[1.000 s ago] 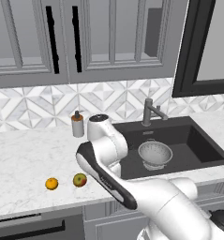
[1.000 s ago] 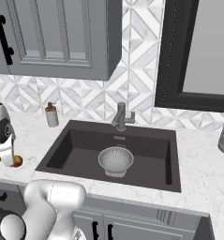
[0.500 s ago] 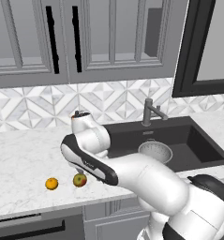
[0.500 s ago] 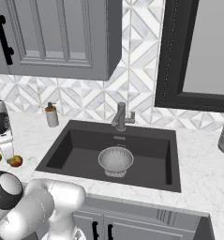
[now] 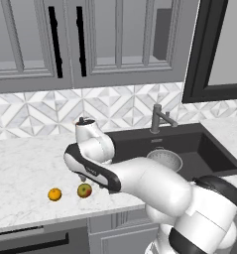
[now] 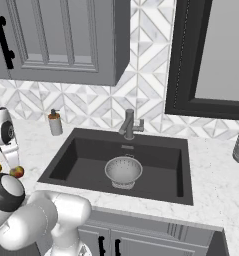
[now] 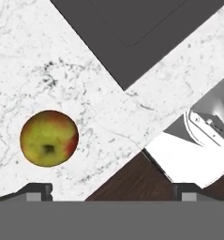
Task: Put the colander in the sink, put the tangerine, apple in the colander, and turn on the sink faucet and pour water over the colander.
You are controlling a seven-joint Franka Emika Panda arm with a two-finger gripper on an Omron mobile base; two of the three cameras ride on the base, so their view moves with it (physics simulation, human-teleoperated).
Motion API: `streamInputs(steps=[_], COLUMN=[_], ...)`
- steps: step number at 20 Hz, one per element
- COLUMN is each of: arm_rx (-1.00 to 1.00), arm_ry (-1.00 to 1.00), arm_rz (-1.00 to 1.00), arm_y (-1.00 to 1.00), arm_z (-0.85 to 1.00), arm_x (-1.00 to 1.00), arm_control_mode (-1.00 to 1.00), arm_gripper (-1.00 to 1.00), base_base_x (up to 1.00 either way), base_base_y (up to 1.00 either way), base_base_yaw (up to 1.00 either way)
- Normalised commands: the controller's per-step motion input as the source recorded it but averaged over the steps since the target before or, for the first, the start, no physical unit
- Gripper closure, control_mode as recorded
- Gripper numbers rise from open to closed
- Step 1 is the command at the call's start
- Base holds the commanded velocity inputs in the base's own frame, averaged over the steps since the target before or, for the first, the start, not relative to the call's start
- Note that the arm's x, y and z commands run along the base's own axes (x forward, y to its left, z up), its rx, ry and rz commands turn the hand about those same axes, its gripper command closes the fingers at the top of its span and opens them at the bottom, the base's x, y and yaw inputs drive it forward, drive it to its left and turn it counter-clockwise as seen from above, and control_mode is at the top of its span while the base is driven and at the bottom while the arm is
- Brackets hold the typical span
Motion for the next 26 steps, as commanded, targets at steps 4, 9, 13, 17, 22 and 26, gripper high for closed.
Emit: streamInputs(steps=[4, 9, 13, 17, 22, 26], arm_rx=[0.08, 0.07, 0.03, 0.02, 0.01, 0.00], arm_ry=[0.00, 0.00, 0.00, -0.01, -0.03, -0.03], arm_rz=[0.00, 0.00, 0.00, 0.00, 0.00, 0.00], arm_y=[0.02, 0.09, 0.18, 0.24, 0.09, 0.02], arm_z=[-0.22, -0.24, -0.26, -0.17, -0.12, -0.16], arm_x=[0.15, 0.18, 0.13, 0.18, 0.15, 0.13], arm_control_mode=[-1.00, -1.00, -1.00, -1.00, -1.00, -1.00], arm_gripper=[-1.00, -1.00, -1.00, -1.00, -1.00, -1.00], base_base_x=[0.00, 0.00, 0.00, 0.00, 0.00, 0.00], base_base_y=[0.00, 0.00, 0.00, 0.00, 0.00, 0.00], base_base_yaw=[0.00, 0.00, 0.00, 0.00, 0.00, 0.00])
